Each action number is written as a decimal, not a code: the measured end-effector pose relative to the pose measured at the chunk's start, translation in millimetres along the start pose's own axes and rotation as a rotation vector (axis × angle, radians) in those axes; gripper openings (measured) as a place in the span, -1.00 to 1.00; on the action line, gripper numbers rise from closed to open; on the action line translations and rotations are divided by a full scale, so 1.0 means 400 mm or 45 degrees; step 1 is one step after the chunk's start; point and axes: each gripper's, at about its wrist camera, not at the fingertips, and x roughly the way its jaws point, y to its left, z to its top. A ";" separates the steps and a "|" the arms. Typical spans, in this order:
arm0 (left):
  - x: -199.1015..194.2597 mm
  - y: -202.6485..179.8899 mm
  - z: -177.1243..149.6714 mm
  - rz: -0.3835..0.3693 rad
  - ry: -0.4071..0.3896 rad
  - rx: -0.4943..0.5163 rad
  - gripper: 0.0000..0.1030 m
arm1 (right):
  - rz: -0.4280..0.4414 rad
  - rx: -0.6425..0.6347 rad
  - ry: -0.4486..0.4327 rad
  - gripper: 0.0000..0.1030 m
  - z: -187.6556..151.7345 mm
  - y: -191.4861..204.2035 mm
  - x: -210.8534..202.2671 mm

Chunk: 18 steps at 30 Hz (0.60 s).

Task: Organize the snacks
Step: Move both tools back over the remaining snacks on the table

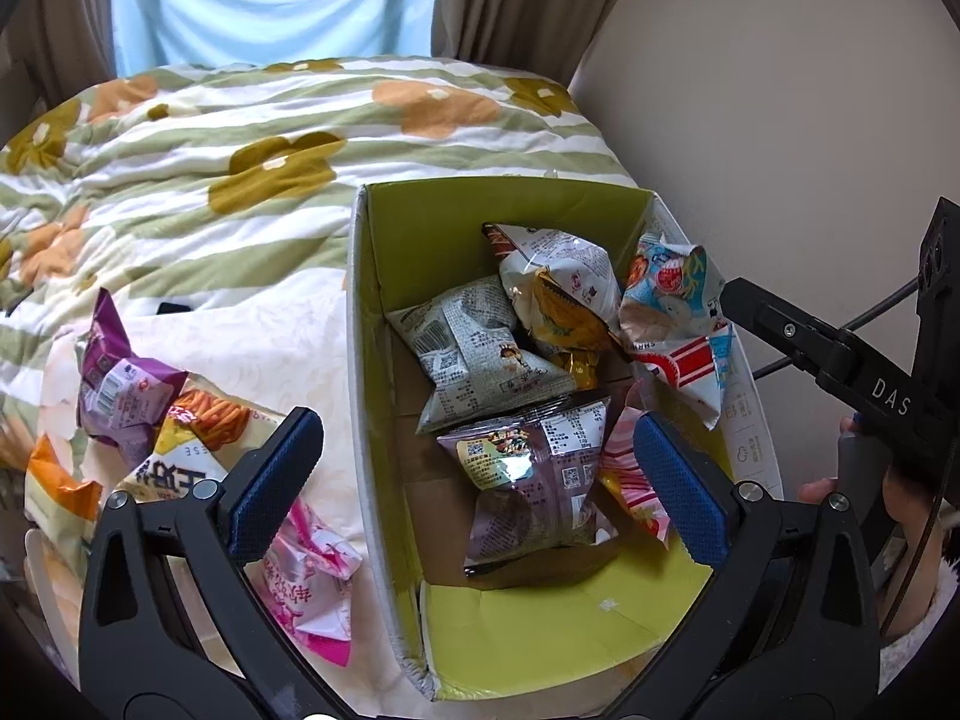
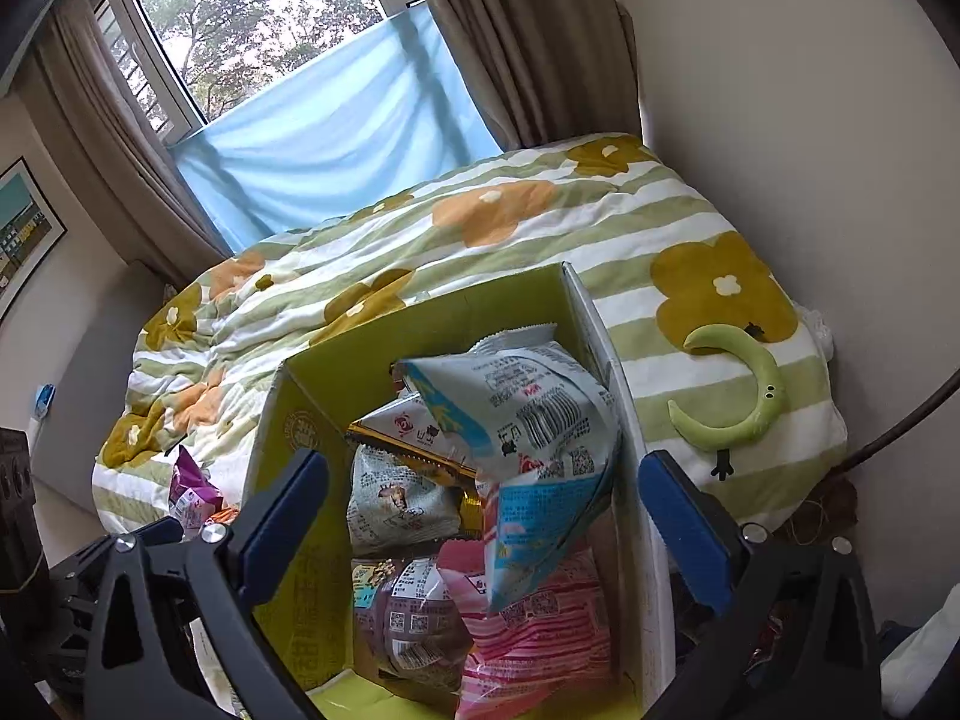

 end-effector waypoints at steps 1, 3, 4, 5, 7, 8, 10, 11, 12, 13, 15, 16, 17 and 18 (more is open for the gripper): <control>-0.008 -0.003 -0.001 0.003 -0.007 -0.001 0.99 | 0.001 -0.008 -0.006 0.99 0.000 0.001 -0.007; -0.025 -0.006 -0.005 0.015 -0.022 -0.006 0.99 | 0.003 -0.039 -0.027 0.99 -0.001 0.007 -0.026; -0.034 -0.006 -0.008 0.026 -0.028 -0.011 0.99 | 0.001 -0.060 -0.036 0.99 -0.001 0.009 -0.036; -0.044 -0.005 -0.012 0.038 -0.034 -0.017 0.99 | -0.003 -0.081 -0.042 0.99 0.000 0.012 -0.043; -0.065 0.001 -0.023 0.058 -0.046 -0.029 0.99 | 0.000 -0.120 -0.038 0.99 -0.001 0.018 -0.055; -0.077 0.005 -0.029 0.075 -0.054 -0.033 0.99 | 0.005 -0.136 -0.030 0.99 -0.002 0.023 -0.060; -0.101 0.018 -0.043 0.111 -0.065 -0.046 0.99 | 0.018 -0.176 -0.028 0.99 -0.009 0.036 -0.073; -0.115 0.028 -0.050 0.120 -0.069 -0.054 0.99 | 0.024 -0.199 -0.031 0.99 -0.013 0.045 -0.079; -0.129 0.036 -0.056 0.127 -0.076 -0.061 0.99 | 0.026 -0.221 -0.030 0.99 -0.018 0.056 -0.085; -0.147 0.046 -0.063 0.135 -0.090 -0.069 0.99 | 0.028 -0.237 -0.032 0.99 -0.022 0.068 -0.092; -0.183 0.071 -0.076 0.153 -0.117 -0.081 0.99 | 0.057 -0.258 -0.038 0.99 -0.029 0.092 -0.106; -0.200 0.085 -0.081 0.165 -0.131 -0.087 0.99 | 0.079 -0.268 -0.038 0.99 -0.034 0.109 -0.113; -0.219 0.103 -0.089 0.174 -0.150 -0.092 0.99 | 0.094 -0.276 -0.040 0.99 -0.039 0.126 -0.120; -0.238 0.124 -0.096 0.185 -0.172 -0.097 0.99 | 0.107 -0.284 -0.047 0.99 -0.044 0.144 -0.127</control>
